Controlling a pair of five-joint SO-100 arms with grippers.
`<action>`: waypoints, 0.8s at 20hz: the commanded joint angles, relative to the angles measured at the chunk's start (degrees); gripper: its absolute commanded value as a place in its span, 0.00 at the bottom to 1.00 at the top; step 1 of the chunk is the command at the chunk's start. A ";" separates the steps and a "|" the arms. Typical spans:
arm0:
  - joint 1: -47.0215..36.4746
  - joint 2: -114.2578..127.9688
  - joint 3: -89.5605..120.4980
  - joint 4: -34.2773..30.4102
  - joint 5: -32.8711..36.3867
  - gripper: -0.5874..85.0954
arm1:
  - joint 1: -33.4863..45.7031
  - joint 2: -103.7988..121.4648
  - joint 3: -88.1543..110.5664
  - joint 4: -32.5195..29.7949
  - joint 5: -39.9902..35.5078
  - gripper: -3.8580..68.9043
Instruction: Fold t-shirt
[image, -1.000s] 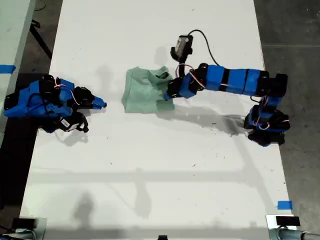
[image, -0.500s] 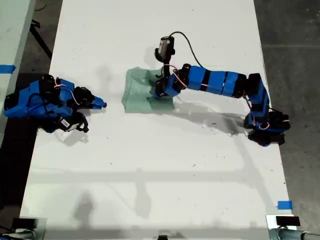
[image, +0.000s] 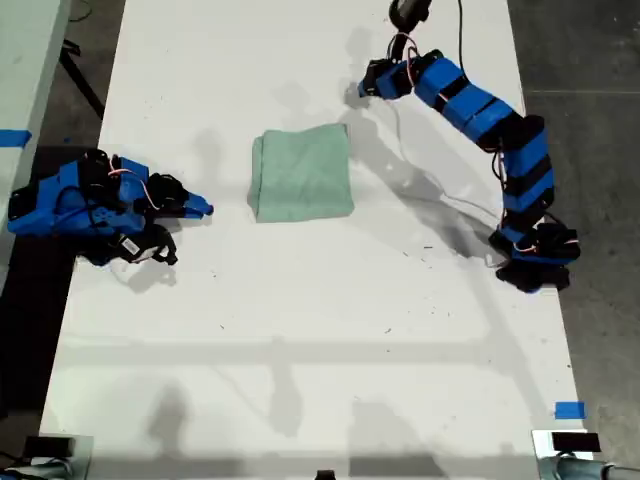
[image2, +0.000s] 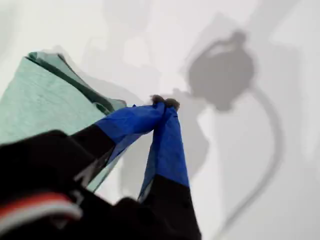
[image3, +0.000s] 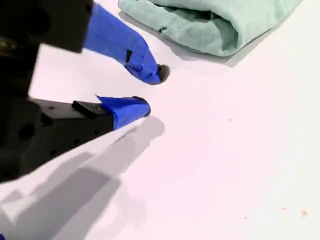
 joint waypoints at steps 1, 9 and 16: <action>2.11 0.18 -0.35 0.44 -0.53 0.19 | -1.32 16.17 7.82 1.49 -0.44 0.04; 8.00 0.18 -0.44 0.53 -0.18 0.22 | -16.17 74.27 76.11 9.67 26.72 0.04; 7.91 0.18 -0.44 0.53 -0.18 0.22 | -34.98 105.03 114.79 7.47 61.52 0.04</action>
